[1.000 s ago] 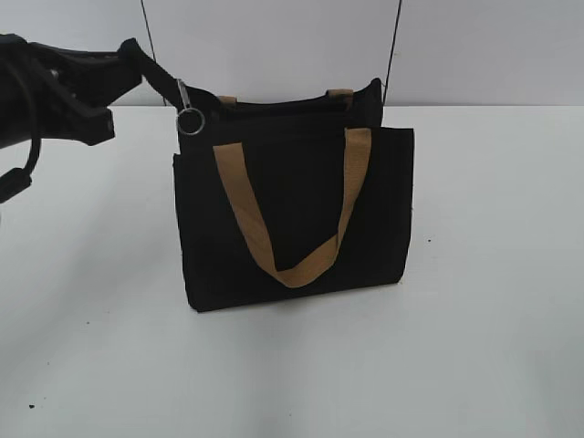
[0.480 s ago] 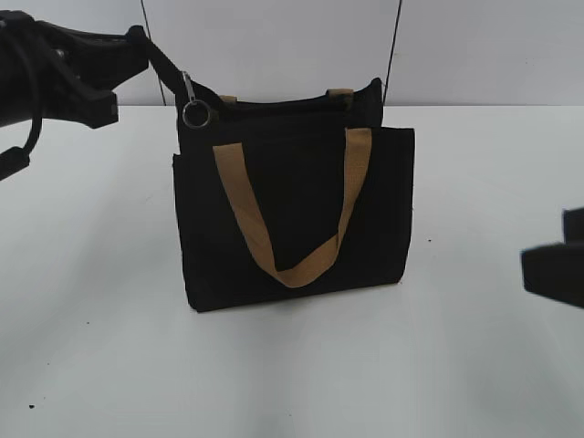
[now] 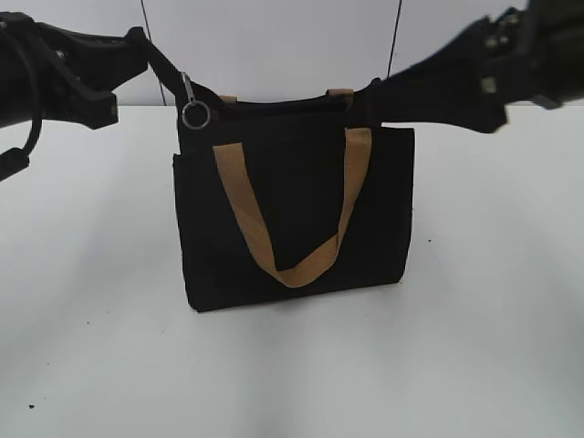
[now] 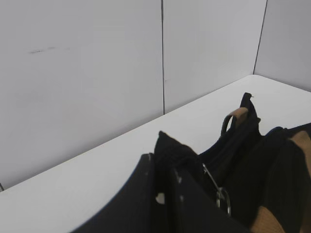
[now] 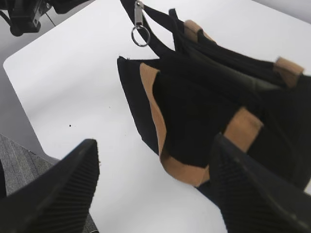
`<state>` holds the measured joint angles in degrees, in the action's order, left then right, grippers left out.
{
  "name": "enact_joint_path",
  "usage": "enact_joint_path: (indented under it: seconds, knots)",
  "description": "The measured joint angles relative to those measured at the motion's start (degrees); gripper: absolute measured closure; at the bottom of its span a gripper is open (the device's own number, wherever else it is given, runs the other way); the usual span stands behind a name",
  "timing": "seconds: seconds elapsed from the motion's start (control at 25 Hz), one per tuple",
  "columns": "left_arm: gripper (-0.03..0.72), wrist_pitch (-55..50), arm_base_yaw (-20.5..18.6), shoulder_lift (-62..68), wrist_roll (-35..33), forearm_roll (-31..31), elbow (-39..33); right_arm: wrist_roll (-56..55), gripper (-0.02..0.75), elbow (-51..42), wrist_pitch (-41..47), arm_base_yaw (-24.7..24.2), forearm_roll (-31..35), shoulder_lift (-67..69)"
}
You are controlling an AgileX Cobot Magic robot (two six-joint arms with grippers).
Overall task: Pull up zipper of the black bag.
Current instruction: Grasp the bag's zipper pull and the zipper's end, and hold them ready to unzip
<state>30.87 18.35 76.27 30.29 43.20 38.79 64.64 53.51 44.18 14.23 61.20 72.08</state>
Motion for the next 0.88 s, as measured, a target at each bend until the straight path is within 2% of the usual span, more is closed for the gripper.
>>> enact_joint_path:
  seconds: [0.16,0.44,0.68,0.88]
  knots:
    - [0.652,0.0,0.0,0.0,0.0,0.0,0.0,-1.7,0.197,5.1,-7.5,8.4,-2.0,7.2]
    - [0.652,-0.1,0.0,0.0,0.0,0.0,0.0,-2.2,0.197,7.1,-22.0,18.4,-2.2,14.6]
    - [0.652,-0.3,0.0,0.0,0.1,0.0,0.0,-2.2,0.197,7.1,-26.5,23.0,-0.9,18.4]
    - [0.652,-0.3,0.0,0.0,0.1,0.0,0.0,-2.2,0.197,8.2,-27.5,24.0,0.2,21.4]
